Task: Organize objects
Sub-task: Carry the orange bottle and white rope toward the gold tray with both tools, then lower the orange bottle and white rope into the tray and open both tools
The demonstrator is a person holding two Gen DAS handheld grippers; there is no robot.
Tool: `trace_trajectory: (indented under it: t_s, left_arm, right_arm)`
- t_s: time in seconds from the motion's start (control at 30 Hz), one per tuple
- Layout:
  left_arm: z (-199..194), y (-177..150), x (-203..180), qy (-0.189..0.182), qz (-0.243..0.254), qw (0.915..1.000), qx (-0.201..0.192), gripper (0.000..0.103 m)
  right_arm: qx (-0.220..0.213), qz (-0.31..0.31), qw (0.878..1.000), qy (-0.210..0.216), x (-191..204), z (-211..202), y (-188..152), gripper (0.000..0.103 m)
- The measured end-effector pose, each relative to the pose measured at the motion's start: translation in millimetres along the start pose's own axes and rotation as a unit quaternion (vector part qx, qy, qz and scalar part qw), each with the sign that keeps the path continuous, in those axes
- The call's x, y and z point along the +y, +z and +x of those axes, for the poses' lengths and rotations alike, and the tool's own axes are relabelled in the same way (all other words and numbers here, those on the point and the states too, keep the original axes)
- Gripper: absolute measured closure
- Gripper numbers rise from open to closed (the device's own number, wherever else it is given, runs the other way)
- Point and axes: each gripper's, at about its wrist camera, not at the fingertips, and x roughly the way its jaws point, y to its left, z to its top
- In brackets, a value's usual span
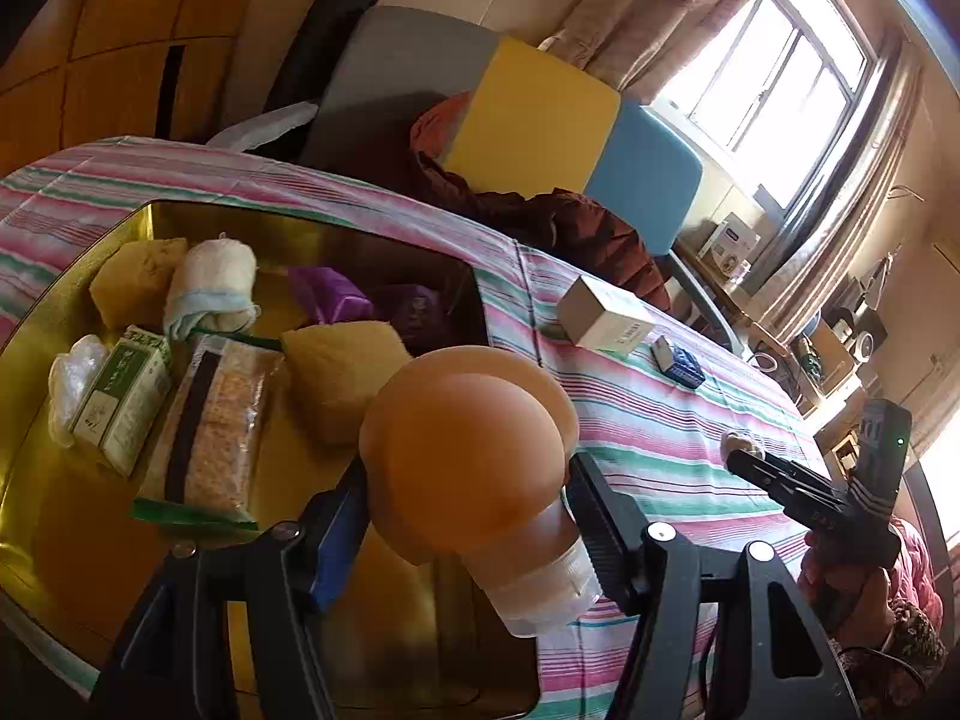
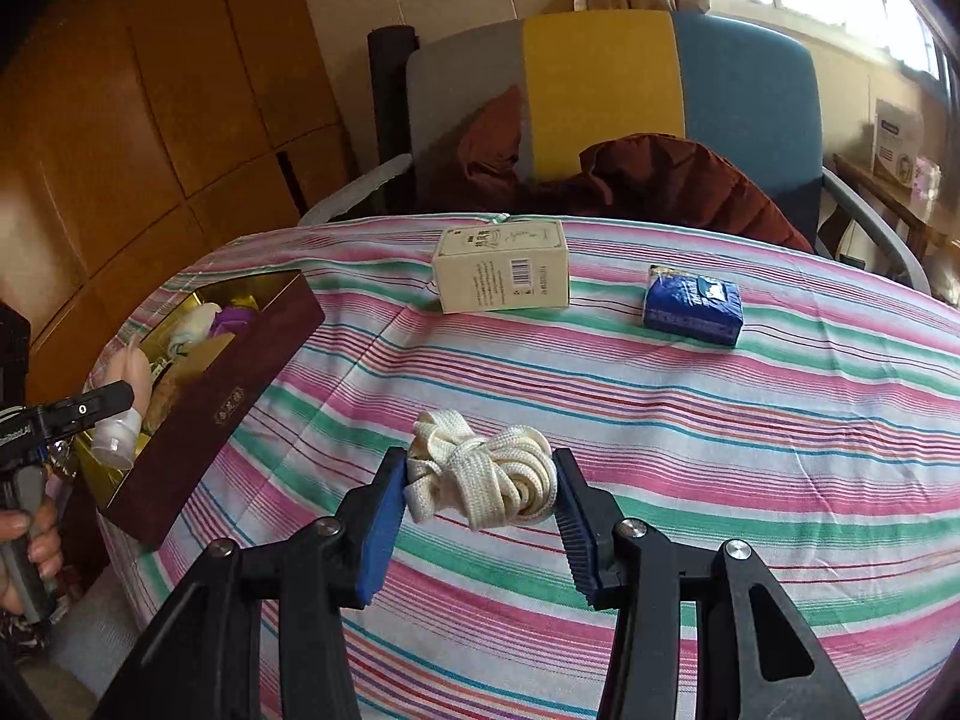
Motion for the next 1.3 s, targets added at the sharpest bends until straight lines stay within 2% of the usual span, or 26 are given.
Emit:
trace_trajectory:
  t_s: [0.2, 0.27, 0.43, 0.53, 0.67, 0.83, 1.03, 1.17, 1.3]
  left_arm:
    - [5, -2, 17, 0.024, -0.015, 0.9994, 0.018, 0.037]
    - [11, -1, 20, 0.024, -0.015, 0.9990, 0.036, 0.031]
    - [15, -2, 24, 0.046, -0.025, 0.9977, 0.043, 0.028]
    - [9, -2, 24, 0.037, -0.025, 0.9984, 0.034, 0.028]
    - [-6, 2, 23, 0.031, -0.019, 0.9993, 0.002, 0.028]
    - [-19, 10, 25, 0.050, -0.013, 0.9985, -0.016, 0.028]
    - [-27, 18, 36, 0.089, -0.018, 0.9959, 0.001, 0.028]
    - [-35, 23, 46, 0.089, -0.032, 0.9955, -0.005, 0.028]
    - [-44, 32, 56, 0.095, -0.043, 0.9945, -0.012, 0.028]
  right_arm:
    - [-0.002, -0.008, 1.000, 0.003, 6, 1, -2, 0.055]
    - [-0.002, -0.009, 1.000, 0.004, 6, 0, -2, 0.055]
    - [0.000, -0.014, 1.000, 0.004, 7, 2, -3, 0.055]
    - [-0.001, -0.018, 1.000, 0.002, 9, 2, -3, 0.055]
    - [-0.001, -0.024, 1.000, 0.001, 12, 2, -4, 0.055]
    - [0.004, -0.039, 0.999, -0.004, 22, 3, -7, 0.055]
    - [0.028, -0.050, 0.998, 0.013, 49, 9, -12, 0.055]
    - [0.034, -0.061, 0.997, 0.037, 76, 12, -14, 0.055]
    - [0.024, -0.090, 0.994, 0.065, 118, 9, -7, 0.055]
